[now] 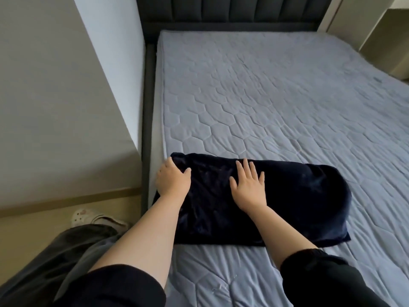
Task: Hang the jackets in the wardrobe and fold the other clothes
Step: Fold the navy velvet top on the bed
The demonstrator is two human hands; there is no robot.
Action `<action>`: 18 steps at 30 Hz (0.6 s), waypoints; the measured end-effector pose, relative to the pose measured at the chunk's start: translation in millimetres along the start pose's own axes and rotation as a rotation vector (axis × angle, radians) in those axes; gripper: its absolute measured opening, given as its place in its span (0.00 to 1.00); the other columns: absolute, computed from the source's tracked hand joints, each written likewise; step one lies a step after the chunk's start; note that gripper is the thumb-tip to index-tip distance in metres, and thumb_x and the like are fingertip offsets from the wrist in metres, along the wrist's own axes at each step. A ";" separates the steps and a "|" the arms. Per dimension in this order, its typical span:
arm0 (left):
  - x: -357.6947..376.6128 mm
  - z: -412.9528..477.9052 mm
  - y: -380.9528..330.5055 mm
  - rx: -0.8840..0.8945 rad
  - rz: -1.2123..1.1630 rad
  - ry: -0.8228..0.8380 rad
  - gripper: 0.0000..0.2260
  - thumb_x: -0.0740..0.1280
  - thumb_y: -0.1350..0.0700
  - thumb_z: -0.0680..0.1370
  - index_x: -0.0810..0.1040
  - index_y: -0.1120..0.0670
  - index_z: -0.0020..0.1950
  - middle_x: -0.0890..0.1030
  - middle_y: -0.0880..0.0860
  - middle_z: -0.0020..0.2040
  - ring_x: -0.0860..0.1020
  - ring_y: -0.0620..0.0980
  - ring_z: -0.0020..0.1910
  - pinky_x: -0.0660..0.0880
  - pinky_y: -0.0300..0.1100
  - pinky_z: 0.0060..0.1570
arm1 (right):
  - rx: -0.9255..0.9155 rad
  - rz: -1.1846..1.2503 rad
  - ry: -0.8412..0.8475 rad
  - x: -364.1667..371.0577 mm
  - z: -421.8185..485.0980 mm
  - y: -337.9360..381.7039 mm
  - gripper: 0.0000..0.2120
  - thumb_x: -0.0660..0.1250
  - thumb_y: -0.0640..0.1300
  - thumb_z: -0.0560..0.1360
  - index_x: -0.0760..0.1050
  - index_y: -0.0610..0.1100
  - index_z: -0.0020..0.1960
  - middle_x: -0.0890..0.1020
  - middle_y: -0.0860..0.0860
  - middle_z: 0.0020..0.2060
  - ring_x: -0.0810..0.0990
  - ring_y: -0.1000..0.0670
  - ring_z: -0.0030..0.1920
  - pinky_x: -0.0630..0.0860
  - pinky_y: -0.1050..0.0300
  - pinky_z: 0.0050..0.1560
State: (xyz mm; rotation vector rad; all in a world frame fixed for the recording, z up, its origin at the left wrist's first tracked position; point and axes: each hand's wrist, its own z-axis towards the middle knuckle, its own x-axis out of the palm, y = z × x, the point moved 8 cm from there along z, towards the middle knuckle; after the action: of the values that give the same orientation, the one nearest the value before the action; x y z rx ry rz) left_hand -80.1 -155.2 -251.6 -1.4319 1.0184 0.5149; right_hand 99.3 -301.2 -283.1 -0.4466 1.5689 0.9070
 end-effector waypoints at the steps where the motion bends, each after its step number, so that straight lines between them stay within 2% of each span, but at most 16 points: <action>1: 0.4 4.8 6.8 -0.072 -0.064 0.019 0.25 0.63 0.44 0.77 0.65 0.56 0.69 0.74 0.55 0.63 0.73 0.57 0.61 0.72 0.52 0.57 | -0.001 0.018 0.000 1.5 0.9 -3.0 0.27 0.50 0.55 0.80 0.50 0.49 0.77 0.49 0.50 0.77 0.43 0.50 0.76 0.40 0.45 0.74; 2: 0.7 7.9 12.2 -0.136 -0.121 0.039 0.23 0.62 0.42 0.77 0.68 0.57 0.65 0.77 0.55 0.57 0.76 0.57 0.55 0.74 0.50 0.51 | -0.005 0.032 0.005 2.2 1.9 -4.2 0.28 0.50 0.55 0.80 0.50 0.49 0.77 0.50 0.50 0.77 0.43 0.51 0.76 0.40 0.46 0.74; 4: 4.8 16.0 16.7 -0.183 -0.223 0.092 0.18 0.61 0.41 0.77 0.73 0.57 0.46 0.76 0.54 0.41 0.76 0.53 0.39 0.70 0.44 0.36 | -0.004 0.048 0.013 3.2 3.4 -3.9 0.28 0.50 0.55 0.80 0.50 0.49 0.77 0.50 0.50 0.77 0.43 0.51 0.76 0.40 0.46 0.74; 5: 4.0 20.6 15.2 -0.154 -0.270 0.086 0.19 0.61 0.42 0.78 0.70 0.57 0.36 0.73 0.53 0.35 0.73 0.52 0.33 0.66 0.42 0.31 | -0.003 0.045 0.014 3.4 3.3 -3.6 0.28 0.50 0.55 0.80 0.50 0.49 0.77 0.50 0.50 0.77 0.43 0.51 0.76 0.40 0.46 0.74; 7: -8.3 28.5 16.4 -0.105 -0.403 -0.009 0.22 0.62 0.44 0.77 0.65 0.56 0.30 0.70 0.53 0.30 0.70 0.52 0.30 0.65 0.43 0.30 | -0.002 0.038 0.010 3.1 3.0 -4.6 0.27 0.51 0.55 0.80 0.50 0.49 0.77 0.50 0.50 0.77 0.44 0.51 0.76 0.40 0.47 0.74; 9: -25.5 35.2 40.5 -0.178 -0.532 -0.172 0.20 0.64 0.47 0.77 0.69 0.59 0.32 0.74 0.56 0.33 0.74 0.56 0.35 0.72 0.46 0.37 | 0.004 0.088 0.011 2.3 3.8 -7.5 0.27 0.51 0.54 0.80 0.51 0.49 0.77 0.51 0.51 0.77 0.44 0.52 0.76 0.40 0.48 0.74; 11: -30.6 32.0 77.9 -0.348 -0.534 -0.245 0.18 0.64 0.49 0.78 0.75 0.63 0.37 0.80 0.63 0.42 0.79 0.61 0.45 0.74 0.50 0.47 | 0.016 0.166 0.018 2.1 4.1 -9.9 0.26 0.50 0.52 0.81 0.51 0.48 0.77 0.51 0.52 0.77 0.45 0.54 0.76 0.39 0.50 0.74; 13: -19.1 25.4 97.1 -0.445 -0.410 -0.146 0.19 0.63 0.48 0.79 0.78 0.65 0.45 0.80 0.64 0.50 0.78 0.63 0.51 0.72 0.49 0.49 | 0.023 0.178 0.016 3.5 3.3 -11.0 0.26 0.50 0.51 0.81 0.51 0.47 0.77 0.51 0.52 0.77 0.45 0.55 0.76 0.38 0.51 0.73; 15: -13.4 19.9 87.5 -0.403 -0.305 -0.082 0.20 0.59 0.46 0.80 0.77 0.64 0.52 0.79 0.63 0.55 0.76 0.62 0.54 0.68 0.46 0.46 | 0.035 0.163 0.022 6.1 3.7 -11.8 0.26 0.49 0.51 0.81 0.50 0.47 0.77 0.51 0.52 0.77 0.44 0.54 0.76 0.38 0.51 0.73; 17: -8.4 17.0 73.5 -0.368 -0.365 -0.029 0.25 0.57 0.41 0.79 0.72 0.61 0.62 0.76 0.60 0.60 0.74 0.61 0.57 0.65 0.45 0.46 | 0.042 0.147 0.035 8.1 4.9 -12.0 0.26 0.49 0.51 0.81 0.49 0.46 0.77 0.50 0.51 0.77 0.44 0.54 0.76 0.39 0.50 0.74; 18: -2.0 16.0 68.2 -0.370 -0.428 0.050 0.29 0.58 0.37 0.77 0.68 0.59 0.67 0.73 0.59 0.64 0.73 0.59 0.60 0.65 0.45 0.48 | 0.044 0.142 0.038 8.3 5.7 -12.4 0.26 0.49 0.51 0.81 0.49 0.46 0.77 0.50 0.51 0.77 0.44 0.53 0.76 0.39 0.50 0.74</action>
State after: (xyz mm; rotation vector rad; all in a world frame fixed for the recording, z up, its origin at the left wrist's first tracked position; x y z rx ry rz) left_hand -132.7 -130.4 -290.6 -1.9400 0.6431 0.3622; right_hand 110.2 -302.9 -294.6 -0.3259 1.6686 0.9750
